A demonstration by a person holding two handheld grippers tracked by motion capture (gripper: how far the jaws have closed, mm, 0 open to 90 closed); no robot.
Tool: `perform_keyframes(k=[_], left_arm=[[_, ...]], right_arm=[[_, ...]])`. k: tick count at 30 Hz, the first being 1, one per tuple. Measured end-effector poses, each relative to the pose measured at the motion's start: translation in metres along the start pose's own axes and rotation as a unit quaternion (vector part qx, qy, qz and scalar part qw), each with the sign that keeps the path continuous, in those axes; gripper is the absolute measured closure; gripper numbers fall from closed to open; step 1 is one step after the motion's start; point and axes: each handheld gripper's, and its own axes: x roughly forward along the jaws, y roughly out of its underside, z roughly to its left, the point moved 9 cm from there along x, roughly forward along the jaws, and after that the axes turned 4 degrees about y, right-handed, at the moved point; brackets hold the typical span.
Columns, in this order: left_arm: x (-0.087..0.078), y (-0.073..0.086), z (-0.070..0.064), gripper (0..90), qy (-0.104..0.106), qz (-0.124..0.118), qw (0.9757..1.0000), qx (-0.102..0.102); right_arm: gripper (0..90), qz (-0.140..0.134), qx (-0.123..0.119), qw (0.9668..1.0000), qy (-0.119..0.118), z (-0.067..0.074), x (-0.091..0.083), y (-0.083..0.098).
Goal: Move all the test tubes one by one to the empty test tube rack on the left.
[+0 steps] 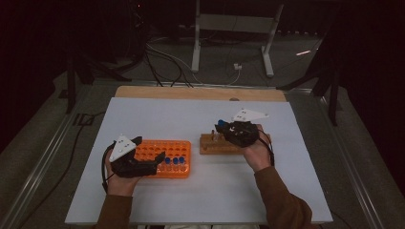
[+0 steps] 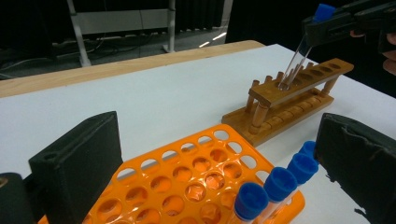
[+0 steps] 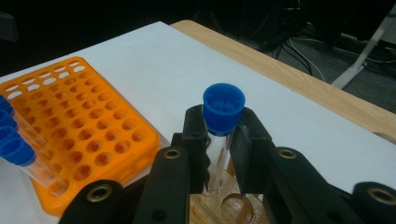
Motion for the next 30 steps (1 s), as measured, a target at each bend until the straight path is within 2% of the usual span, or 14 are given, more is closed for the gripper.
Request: perform_keyframes(k=[18, 30], left_arm=[[0.006, -0.003, -0.004, 2.1, 0.004, 0.002, 1.0000, 0.007], [0.011, -0.006, -0.007, 2.1, 0.005, 0.003, 0.9999, 0.013]], right_arm=[[76.7, -0.008, -0.003, 0.9999, -0.006, 0.005, -0.005, -0.008], [76.7, -0.010, -0.011, 0.9998, -0.014, 0.014, -0.006, -0.013]])
